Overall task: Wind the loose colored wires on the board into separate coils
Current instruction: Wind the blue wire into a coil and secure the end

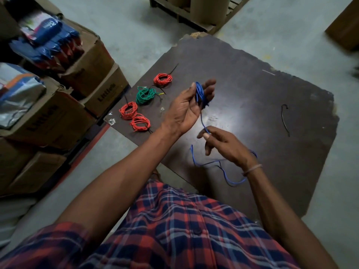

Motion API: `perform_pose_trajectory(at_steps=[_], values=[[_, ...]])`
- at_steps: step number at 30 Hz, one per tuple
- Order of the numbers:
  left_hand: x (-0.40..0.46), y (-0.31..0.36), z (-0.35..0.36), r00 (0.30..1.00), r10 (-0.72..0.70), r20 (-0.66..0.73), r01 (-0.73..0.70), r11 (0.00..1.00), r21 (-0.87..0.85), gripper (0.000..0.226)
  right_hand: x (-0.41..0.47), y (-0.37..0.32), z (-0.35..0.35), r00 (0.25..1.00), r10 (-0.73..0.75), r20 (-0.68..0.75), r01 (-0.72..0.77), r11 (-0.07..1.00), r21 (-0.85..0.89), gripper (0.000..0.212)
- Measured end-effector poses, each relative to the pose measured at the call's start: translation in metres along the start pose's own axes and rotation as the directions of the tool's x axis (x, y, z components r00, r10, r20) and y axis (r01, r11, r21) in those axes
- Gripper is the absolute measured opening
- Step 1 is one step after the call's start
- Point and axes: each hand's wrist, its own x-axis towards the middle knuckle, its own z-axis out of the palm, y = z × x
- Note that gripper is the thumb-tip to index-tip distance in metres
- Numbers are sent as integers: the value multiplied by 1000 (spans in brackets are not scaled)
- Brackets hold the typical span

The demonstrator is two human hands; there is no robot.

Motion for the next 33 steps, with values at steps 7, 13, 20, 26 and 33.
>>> perform_pose_trajectory(at_steps=[7, 13, 20, 26, 33], values=[[-2, -26, -6, 998, 51, -46, 14, 510, 860, 57, -25, -24, -25, 995, -97, -2, 97, 995, 5, 13], [-23, -34, 2, 992, -106, 72, -61, 95, 994, 57, -19, -24, -66, 989, -127, -79, 128, 992, 0, 10], [-40, -26, 7, 963, -253, 91, 52, 508, 860, 57, -2, -12, -83, 948, -141, -286, 166, 984, 66, 22], [-29, -14, 7, 993, -101, 64, 65, 903, 425, 58, 7, 22, -36, 964, 43, -261, -18, 995, 97, 30], [-1, -9, 12, 990, 138, -23, -121, 928, 352, 39, -13, -1, -8, 1000, 17, -13, -18, 999, -27, 19]])
